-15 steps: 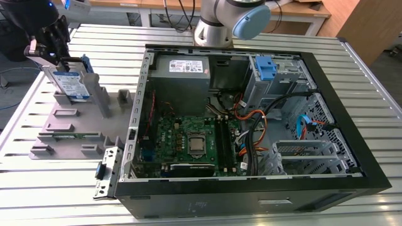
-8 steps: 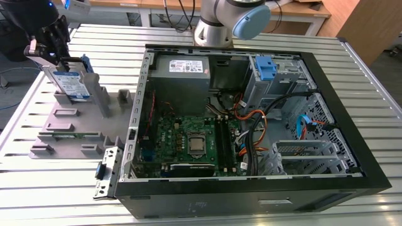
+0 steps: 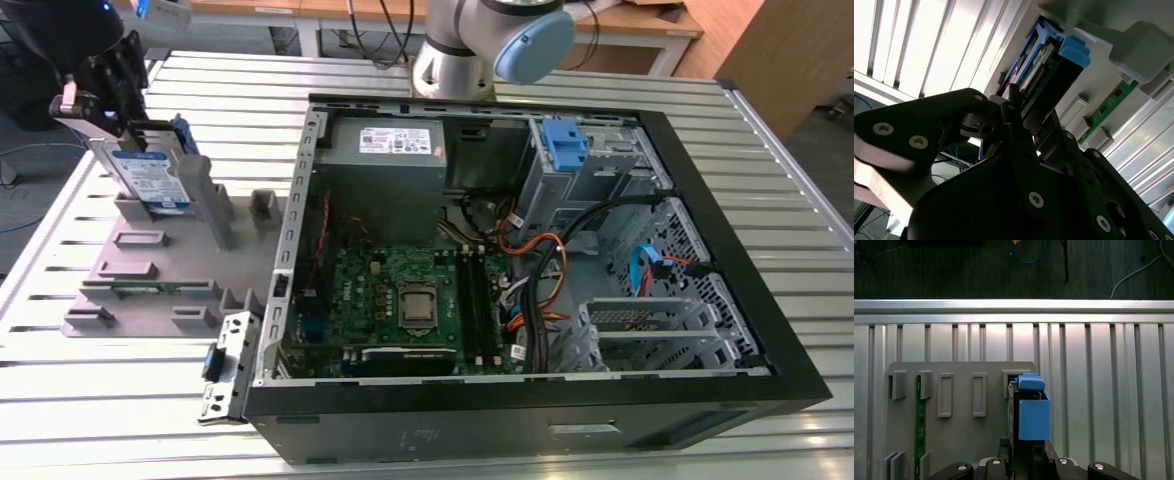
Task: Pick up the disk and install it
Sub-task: 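Pick up the disk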
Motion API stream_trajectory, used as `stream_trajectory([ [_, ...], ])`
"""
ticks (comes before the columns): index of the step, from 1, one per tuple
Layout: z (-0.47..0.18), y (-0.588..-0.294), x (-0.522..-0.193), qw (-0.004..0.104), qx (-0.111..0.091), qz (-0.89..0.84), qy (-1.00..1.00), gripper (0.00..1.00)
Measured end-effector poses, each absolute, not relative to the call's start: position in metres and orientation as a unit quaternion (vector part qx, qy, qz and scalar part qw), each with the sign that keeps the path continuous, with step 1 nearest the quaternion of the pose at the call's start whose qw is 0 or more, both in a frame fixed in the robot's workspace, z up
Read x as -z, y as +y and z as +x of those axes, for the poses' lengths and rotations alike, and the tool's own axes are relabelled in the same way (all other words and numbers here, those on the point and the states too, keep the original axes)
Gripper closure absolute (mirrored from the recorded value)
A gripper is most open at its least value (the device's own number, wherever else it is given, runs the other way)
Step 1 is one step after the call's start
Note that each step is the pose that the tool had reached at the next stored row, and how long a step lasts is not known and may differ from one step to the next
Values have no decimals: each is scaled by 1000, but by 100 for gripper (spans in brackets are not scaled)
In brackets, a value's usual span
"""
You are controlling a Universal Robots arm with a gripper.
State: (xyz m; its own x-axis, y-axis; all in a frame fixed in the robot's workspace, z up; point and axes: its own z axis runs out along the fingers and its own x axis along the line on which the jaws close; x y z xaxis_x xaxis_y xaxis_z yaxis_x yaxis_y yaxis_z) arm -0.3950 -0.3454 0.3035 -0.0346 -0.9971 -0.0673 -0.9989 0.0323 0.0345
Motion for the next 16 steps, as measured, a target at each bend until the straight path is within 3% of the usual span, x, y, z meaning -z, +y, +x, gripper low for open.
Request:
stream_trajectory([
  [16, -395, -345, -319, 10, -33, -695, 718, 65],
])
